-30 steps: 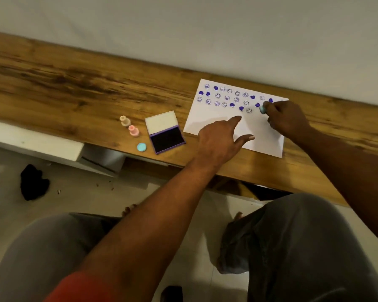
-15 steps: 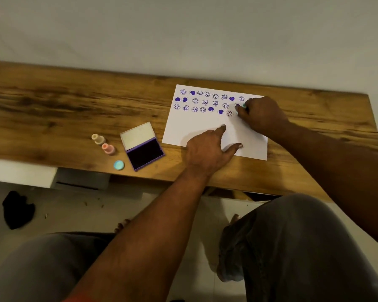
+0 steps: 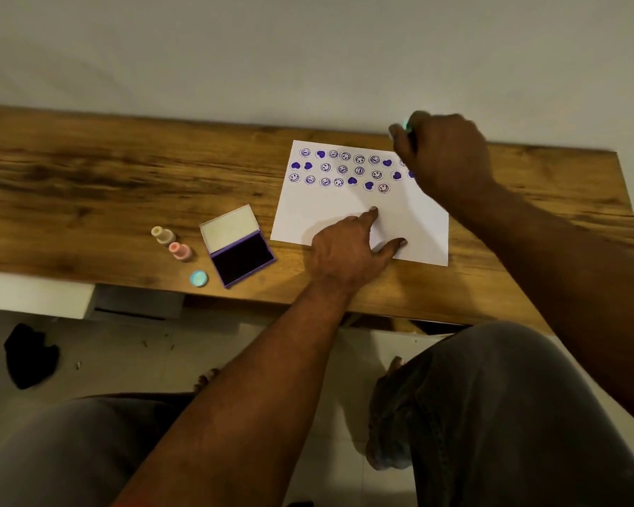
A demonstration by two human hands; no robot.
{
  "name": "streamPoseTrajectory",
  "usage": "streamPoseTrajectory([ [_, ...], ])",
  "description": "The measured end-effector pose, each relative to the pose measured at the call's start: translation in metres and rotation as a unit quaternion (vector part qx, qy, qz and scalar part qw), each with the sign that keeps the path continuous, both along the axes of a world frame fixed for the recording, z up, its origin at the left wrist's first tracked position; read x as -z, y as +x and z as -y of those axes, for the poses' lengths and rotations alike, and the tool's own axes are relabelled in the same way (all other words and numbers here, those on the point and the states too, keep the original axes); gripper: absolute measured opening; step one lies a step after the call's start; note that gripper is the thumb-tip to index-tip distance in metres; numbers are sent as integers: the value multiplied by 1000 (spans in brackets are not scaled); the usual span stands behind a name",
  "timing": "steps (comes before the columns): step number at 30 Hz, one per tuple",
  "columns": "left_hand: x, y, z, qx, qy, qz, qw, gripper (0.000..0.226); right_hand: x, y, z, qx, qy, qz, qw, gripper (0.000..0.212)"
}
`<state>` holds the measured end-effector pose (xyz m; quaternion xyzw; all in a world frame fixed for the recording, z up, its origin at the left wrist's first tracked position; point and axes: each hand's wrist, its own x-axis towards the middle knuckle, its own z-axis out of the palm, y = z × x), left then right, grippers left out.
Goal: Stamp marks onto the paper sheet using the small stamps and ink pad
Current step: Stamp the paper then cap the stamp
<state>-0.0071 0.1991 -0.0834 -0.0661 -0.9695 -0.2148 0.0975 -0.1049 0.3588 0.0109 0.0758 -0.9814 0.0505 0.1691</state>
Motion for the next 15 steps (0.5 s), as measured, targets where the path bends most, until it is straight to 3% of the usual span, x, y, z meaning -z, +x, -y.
streamPoseTrajectory([
  [3,0,-1,0,-2,-7,-1,1000,83,40,19,3,18,65,192,979,51],
  [4,1,-1,1,-2,-5,-1,1000,84,48,21,2,26,70,219,973,52],
  [10,1,-2,2,-3,5,18,1000,85,43,24,9,30,171,216,961,41],
  [15,-1,-2,3,1,2,31,1000,88,45,21,7,43,97,226,968,50],
])
